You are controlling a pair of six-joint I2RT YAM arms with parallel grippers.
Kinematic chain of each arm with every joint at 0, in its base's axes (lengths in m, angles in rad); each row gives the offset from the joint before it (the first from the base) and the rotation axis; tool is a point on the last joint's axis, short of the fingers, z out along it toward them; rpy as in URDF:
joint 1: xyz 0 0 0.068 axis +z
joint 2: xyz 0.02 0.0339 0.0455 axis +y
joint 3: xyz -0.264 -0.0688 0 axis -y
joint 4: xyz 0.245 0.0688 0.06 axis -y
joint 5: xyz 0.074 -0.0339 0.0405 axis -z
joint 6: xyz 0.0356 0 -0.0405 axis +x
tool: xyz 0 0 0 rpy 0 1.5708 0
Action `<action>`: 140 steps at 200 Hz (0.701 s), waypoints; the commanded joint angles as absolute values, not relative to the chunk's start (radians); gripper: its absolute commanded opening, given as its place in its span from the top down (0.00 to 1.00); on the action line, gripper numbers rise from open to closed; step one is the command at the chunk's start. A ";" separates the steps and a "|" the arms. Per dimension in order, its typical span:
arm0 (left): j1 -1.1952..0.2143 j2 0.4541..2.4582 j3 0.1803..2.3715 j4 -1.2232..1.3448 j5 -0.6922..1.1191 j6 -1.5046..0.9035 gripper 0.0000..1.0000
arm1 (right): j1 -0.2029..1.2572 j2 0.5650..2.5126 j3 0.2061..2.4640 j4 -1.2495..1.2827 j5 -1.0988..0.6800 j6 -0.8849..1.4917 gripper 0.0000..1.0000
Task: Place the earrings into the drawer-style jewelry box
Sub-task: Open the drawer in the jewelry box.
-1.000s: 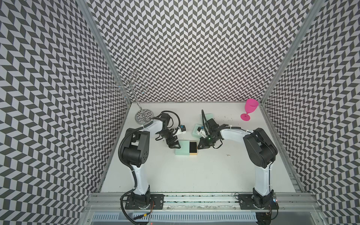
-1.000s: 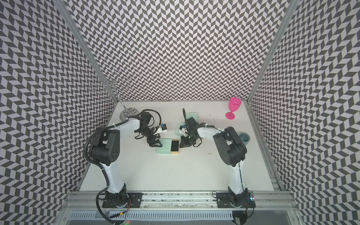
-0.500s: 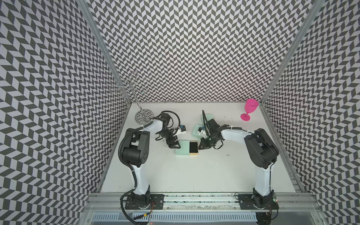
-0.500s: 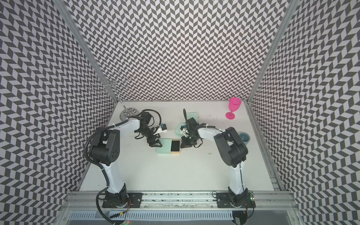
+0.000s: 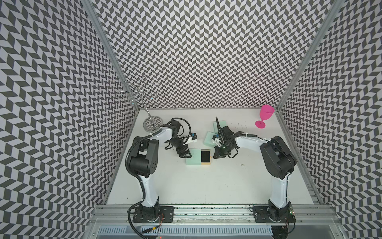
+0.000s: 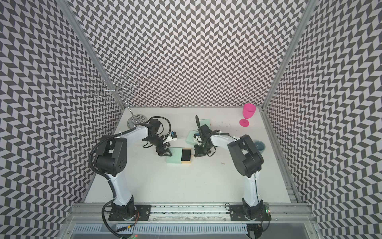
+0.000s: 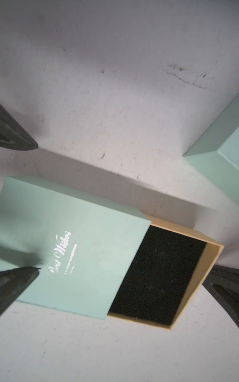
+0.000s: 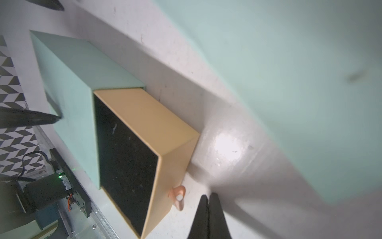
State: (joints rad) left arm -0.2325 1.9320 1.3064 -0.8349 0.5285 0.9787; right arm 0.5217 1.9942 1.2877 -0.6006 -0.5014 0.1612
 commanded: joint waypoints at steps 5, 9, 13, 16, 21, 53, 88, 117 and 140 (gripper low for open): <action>-0.235 1.925 1.276 -0.820 0.497 1.014 0.12 | 0.515 1.982 1.304 -0.631 -0.466 0.140 0.96; -0.235 1.923 1.278 -0.820 0.497 1.014 0.12 | 0.517 1.981 1.304 -0.631 -0.466 0.142 0.96; -0.235 1.923 1.278 -0.820 0.497 1.014 0.12 | 0.517 1.980 1.305 -0.631 -0.464 0.142 0.96; -0.235 1.922 1.278 -0.820 0.497 1.014 0.12 | 0.517 1.979 1.306 -0.632 -0.462 0.143 0.95; -0.235 1.920 1.279 -0.821 0.499 1.015 0.12 | 0.515 1.978 1.304 -0.631 -0.460 0.145 0.95; -0.236 1.910 1.300 -0.828 0.505 1.013 0.11 | 0.516 1.958 1.308 -0.631 -0.456 0.150 0.93; -0.236 1.912 1.324 -0.841 0.512 1.015 0.11 | 0.516 1.935 1.320 -0.631 -0.473 0.165 0.86; -0.236 1.910 1.330 -0.845 0.514 1.017 0.11 | 0.516 1.909 1.354 -0.640 -0.491 0.182 0.83; -0.236 1.909 1.329 -0.845 0.514 1.020 0.11 | 0.520 1.922 1.396 -0.667 -0.513 0.182 0.83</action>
State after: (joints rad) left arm -0.2333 1.9247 1.3098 -0.8356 0.5289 0.9867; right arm 0.5186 1.9606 1.3392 -0.6544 -0.4885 0.1776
